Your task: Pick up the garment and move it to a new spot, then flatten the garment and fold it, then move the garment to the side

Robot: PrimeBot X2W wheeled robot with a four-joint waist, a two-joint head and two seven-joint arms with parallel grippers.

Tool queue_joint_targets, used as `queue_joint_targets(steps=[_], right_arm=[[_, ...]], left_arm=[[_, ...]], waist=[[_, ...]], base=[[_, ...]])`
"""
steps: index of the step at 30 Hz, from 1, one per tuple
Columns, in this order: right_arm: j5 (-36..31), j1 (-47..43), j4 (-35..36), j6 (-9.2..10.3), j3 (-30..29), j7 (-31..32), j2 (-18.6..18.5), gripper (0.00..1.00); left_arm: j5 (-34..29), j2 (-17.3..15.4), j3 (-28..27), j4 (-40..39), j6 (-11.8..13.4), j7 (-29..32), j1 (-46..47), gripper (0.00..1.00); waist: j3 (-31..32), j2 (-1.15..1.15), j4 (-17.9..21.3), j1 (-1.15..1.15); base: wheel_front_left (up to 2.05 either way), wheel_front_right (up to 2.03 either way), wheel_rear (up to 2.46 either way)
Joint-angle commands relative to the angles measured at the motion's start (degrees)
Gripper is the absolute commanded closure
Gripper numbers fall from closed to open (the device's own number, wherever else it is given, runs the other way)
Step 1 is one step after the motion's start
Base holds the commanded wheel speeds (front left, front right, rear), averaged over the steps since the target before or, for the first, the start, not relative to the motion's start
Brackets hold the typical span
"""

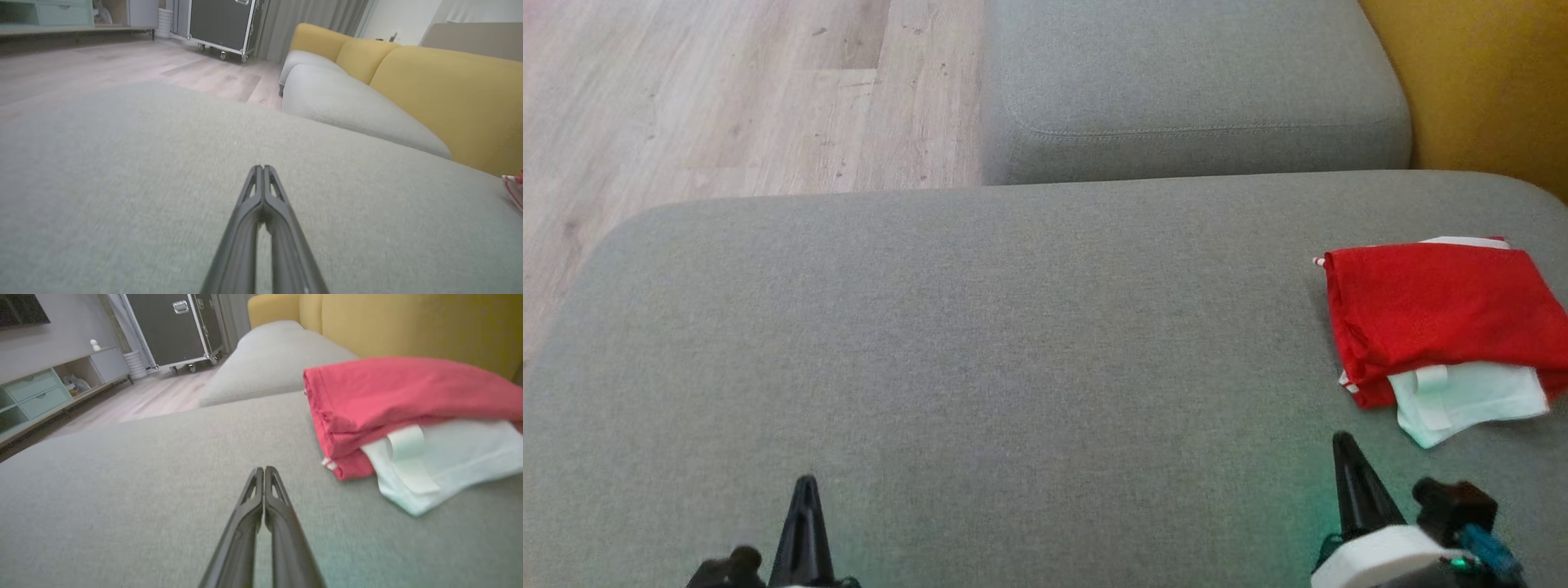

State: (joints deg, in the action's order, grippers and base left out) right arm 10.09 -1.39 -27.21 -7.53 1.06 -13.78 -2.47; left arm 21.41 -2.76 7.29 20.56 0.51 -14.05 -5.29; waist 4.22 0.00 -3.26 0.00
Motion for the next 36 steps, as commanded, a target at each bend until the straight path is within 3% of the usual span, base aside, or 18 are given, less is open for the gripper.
queue_joint_targets(steps=[1, 36], right_arm=[[1.96, 2.47, 1.79, 0.00, -0.47, 0.49, -0.04, 1.00], [24.44, 3.74, 5.16, 0.01, -2.31, 5.89, -0.15, 1.00]], left_arm=[[1.61, 0.01, -0.48, -1.64, -0.23, 0.54, 2.21, 1.00], [20.98, -0.03, -4.15, -3.07, -2.40, 6.08, 4.74, 1.00]], waist=[[-0.08, 0.00, 0.05, 0.00], [-1.29, 0.00, 0.95, 0.00]], base=[[0.00, 0.00, 0.00], [0.00, 0.00, 0.00]])
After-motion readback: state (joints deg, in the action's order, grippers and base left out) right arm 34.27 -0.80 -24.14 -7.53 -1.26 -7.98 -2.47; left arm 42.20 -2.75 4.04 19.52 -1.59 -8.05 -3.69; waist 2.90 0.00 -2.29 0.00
